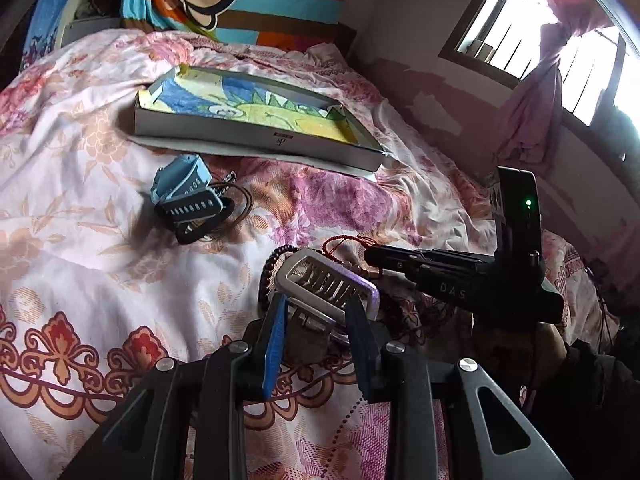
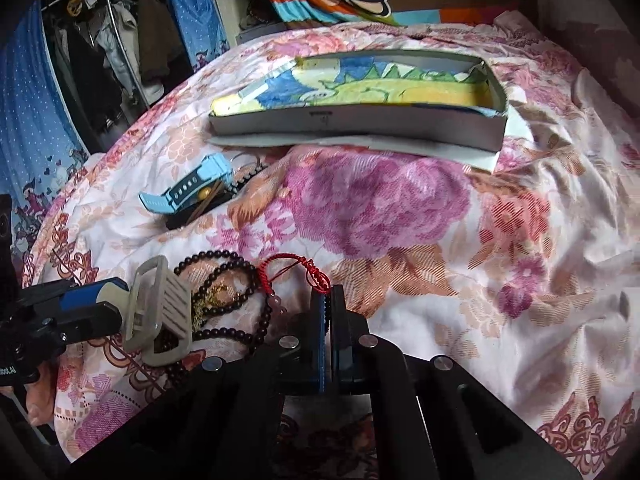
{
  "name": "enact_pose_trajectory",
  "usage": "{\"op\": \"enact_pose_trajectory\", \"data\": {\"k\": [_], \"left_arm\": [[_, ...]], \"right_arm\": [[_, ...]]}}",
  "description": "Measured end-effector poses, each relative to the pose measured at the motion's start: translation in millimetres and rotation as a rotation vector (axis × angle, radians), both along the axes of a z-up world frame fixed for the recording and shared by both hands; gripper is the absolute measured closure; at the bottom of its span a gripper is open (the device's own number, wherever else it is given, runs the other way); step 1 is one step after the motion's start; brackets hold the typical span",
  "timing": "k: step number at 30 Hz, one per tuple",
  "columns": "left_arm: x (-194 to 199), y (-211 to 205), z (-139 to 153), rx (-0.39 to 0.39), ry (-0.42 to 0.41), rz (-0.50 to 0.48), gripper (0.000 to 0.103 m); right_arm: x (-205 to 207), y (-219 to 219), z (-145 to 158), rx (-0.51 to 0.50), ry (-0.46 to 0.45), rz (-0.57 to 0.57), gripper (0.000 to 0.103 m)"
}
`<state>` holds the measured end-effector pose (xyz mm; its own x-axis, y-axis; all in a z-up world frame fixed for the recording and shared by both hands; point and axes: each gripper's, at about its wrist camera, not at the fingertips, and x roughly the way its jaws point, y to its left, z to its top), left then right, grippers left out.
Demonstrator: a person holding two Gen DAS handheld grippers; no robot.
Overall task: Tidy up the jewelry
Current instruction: 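Grasp the silver hair clip with the left tool while the right tool grasps the red string bracelet, then carry the hair clip and red bracelet into the dinosaur tray and open both tools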
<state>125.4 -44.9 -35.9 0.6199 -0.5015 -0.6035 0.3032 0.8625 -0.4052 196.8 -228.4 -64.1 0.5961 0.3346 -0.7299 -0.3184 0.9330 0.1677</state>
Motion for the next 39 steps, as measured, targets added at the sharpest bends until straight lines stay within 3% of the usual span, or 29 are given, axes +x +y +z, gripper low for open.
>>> {"op": "enact_pose_trajectory", "data": {"k": [17,21,26,32,39], "left_arm": [[4.1,2.2,47.9,-0.012,-0.158,0.031,0.076],[30.4,8.2,65.7,-0.043,-0.179,0.081,0.076],[78.0,18.1,86.4,-0.071,-0.212,0.165,0.076],[149.5,21.2,89.1,-0.054,-0.228,0.252,0.076],[202.5,15.1,45.0,-0.026,-0.128,0.29,0.076]], "right_arm": [[-2.9,-7.2,48.3,0.064,-0.254,-0.045,0.1],[21.9,-14.1,68.1,0.095,-0.332,-0.079,0.1],[61.6,-21.4,77.2,0.118,-0.363,-0.142,0.1],[110.2,-31.1,63.5,0.117,-0.314,-0.205,0.1],[135.3,-36.4,35.2,0.1,-0.229,-0.229,0.1]]}}
